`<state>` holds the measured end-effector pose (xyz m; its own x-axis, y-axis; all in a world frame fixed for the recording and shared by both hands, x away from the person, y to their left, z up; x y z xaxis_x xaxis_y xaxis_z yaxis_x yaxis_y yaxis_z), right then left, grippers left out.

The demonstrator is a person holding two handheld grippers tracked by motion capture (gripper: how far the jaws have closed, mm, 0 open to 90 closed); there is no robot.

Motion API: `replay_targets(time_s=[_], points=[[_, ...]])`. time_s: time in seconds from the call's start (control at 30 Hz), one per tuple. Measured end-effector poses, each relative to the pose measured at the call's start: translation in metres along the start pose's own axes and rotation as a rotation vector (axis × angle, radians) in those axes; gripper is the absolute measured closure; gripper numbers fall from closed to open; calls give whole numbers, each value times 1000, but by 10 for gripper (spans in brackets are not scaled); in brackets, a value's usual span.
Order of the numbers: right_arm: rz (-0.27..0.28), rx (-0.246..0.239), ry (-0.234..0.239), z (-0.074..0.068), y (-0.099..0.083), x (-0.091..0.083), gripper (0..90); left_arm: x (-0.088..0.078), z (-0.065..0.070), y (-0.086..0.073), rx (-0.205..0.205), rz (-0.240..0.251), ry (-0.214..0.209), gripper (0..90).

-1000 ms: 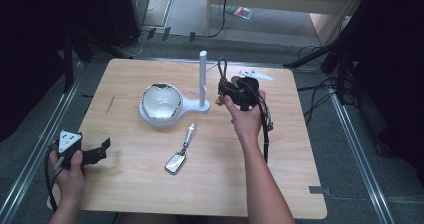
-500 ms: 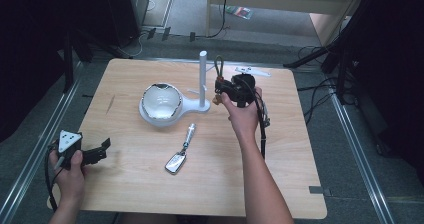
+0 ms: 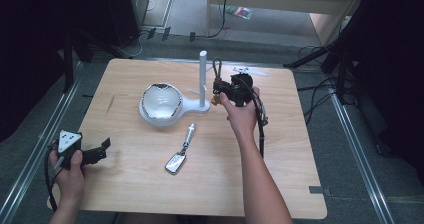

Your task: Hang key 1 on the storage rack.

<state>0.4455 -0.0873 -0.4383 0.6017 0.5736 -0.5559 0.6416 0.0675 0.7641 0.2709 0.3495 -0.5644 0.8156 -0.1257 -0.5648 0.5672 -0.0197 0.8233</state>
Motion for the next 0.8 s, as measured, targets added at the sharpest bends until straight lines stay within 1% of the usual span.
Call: replay_targets(time_s=[0.13,0.2,0.27,0.43,0.53,0.57,0.8], points=[[-1,6,10,0,0,1,685,0,0,0,-1,0,0,2],[-10,-2,8,-1,-1,2,685,0,0,0,-2,1,0,2],[-16,1,10,-1,-2,3,684,0,0,0,-2,2,0,1],[-29,-11,14,-3,-4,5,684,0,0,0,-4,1,0,1],[-40,-25,9,-4,-6,7,683,0,0,0,-5,2,0,1],[-53,-35,6,-5,-8,8,683,0,0,0,-5,1,0,1],[-70,-49,7,-8,-10,12,681,0,0,0,-5,2,0,1]])
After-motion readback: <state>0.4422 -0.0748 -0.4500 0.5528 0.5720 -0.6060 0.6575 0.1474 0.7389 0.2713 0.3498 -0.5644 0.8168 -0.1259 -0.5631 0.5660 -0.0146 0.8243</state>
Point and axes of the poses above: each handheld gripper's, and its own axes: x roughly forward along the jaws, y roughly out of its top, z roughly to its right, the point moved 3 cm from there along x, roughly forward along the jaws, and after that the axes turned 6 degrees about -z, right-handed, at the moved point
